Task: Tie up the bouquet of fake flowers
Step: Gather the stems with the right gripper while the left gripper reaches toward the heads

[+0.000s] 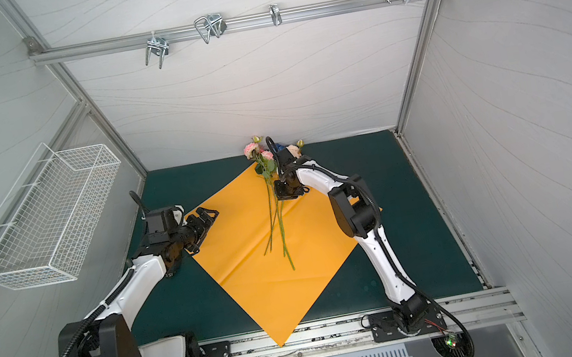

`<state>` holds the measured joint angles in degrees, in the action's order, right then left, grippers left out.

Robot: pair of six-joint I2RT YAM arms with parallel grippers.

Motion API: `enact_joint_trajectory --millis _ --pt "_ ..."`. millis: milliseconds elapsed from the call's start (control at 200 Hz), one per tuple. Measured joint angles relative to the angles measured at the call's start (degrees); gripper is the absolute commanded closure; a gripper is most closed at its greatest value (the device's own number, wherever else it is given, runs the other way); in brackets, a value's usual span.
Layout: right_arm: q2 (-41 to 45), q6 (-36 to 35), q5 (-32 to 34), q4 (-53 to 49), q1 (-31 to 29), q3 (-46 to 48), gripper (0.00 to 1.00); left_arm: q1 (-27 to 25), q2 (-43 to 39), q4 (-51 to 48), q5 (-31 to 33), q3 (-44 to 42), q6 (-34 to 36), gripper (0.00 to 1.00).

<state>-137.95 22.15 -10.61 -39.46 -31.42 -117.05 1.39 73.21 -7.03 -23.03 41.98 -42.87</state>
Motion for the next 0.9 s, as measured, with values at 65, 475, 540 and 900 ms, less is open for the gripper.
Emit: enact_joint_trajectory --millis 65,475,540,900 --pt "0.0 0.0 -0.5 0.0 0.0 0.0 0.85 0.0 0.0 0.0 0.0 0.0 0.0 0.01" --pt "0.0 -0.7 -4.9 2.7 -0.3 0.0 0.79 0.0 0.0 0.0 0.0 0.0 -0.2 0.01" --pt "0.0 -0.4 -5.8 3.3 -0.3 0.0 0.74 0.0 0.0 0.0 0.0 0.0 -0.3 0.01" --pt "0.2 4.0 -9.5 6.4 -0.1 3.6 0.66 -2.4 3.2 0.5 -0.3 1.7 0.0 0.07"
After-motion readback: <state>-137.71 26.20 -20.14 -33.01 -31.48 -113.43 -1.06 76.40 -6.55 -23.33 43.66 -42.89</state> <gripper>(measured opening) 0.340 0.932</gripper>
